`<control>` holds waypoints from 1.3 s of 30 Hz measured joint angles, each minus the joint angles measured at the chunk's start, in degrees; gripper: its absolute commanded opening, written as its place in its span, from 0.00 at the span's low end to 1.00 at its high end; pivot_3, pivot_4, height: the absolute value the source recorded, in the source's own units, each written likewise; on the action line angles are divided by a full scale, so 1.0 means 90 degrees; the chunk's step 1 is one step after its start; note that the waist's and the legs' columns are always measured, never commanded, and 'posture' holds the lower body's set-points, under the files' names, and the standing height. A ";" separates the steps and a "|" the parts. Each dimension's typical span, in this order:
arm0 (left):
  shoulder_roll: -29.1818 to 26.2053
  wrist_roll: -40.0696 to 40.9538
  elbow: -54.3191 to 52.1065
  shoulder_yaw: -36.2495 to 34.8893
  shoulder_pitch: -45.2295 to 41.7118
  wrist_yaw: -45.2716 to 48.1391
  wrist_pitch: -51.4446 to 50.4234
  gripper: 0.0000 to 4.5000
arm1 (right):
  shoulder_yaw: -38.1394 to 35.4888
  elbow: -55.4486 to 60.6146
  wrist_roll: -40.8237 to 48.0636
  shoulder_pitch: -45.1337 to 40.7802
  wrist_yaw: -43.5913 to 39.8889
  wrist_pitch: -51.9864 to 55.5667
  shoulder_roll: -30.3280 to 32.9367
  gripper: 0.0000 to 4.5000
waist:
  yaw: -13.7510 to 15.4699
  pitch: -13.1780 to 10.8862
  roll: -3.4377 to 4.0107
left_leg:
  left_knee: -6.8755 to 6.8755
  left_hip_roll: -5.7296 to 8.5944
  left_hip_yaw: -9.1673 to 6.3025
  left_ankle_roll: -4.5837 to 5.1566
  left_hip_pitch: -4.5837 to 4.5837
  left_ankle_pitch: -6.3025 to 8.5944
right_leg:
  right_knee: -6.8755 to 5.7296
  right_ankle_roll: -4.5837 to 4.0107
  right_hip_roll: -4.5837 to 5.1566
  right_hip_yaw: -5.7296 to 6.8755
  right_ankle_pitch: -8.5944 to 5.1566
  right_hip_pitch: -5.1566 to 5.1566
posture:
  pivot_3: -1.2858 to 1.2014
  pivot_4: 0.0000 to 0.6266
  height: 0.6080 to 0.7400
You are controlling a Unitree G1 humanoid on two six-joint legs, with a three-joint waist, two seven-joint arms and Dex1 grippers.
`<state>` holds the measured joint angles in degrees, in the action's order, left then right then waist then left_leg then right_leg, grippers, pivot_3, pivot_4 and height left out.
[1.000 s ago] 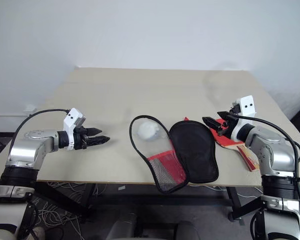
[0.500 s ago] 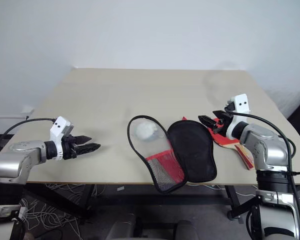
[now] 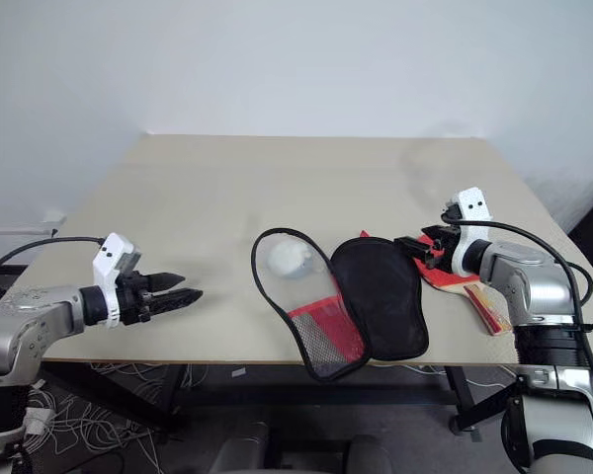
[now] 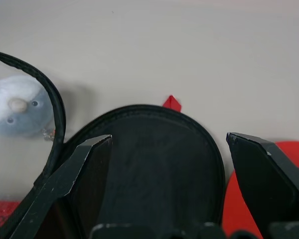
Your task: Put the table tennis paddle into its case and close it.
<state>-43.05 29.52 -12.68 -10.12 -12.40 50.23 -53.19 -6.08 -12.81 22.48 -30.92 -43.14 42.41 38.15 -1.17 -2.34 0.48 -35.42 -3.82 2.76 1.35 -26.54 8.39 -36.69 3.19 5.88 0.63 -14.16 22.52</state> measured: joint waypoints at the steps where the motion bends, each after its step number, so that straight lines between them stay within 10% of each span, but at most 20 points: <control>1: 0.0056 0.0058 -0.0085 0.0092 -0.0080 -0.0023 -0.0016 0.74 | -0.0002 0.0005 -0.0005 0.0033 -0.0014 -0.0002 0.0015 0.88 | 0.0005 0.0000 0.0000 | -0.0001 0.0001 0.0000 0.0000 0.0000 0.0000 | 0.0000 0.0000 0.0000 0.0000 0.0000 -0.0002 | 0.52 0.00 1.00; 21: 0.1009 0.0076 -0.0310 0.2290 -0.1264 0.0205 0.0051 0.74 | -0.0381 -0.0476 -0.0085 0.0789 -0.0179 0.0806 0.1197 0.88 | -0.0015 -0.0002 0.0002 | -0.0045 0.0006 -0.0013 0.0007 -0.0001 -0.0005 | 0.0000 0.0008 -0.0005 -0.0003 -0.0004 -0.0020 | 0.52 0.00 1.00; 39: 0.0988 0.0074 -0.0366 0.2325 -0.1267 0.0257 0.0062 0.74 | 0.0061 -0.0715 -0.0562 0.1074 -0.0347 0.0999 0.1536 0.88 | -0.0012 -0.0002 0.0001 | -0.0058 0.0007 -0.0018 0.0007 -0.0002 -0.0005 | -0.0002 0.0037 -0.0005 -0.0003 -0.0022 -0.0026 | 0.52 0.00 1.00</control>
<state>-34.16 30.18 -15.97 10.80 -23.80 52.55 -52.63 -5.53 -19.24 17.42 -21.25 -46.26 51.39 51.98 -1.28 -2.36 0.48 -35.94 -3.76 2.60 1.42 -26.55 8.35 -36.70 3.52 5.84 0.60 -14.36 22.29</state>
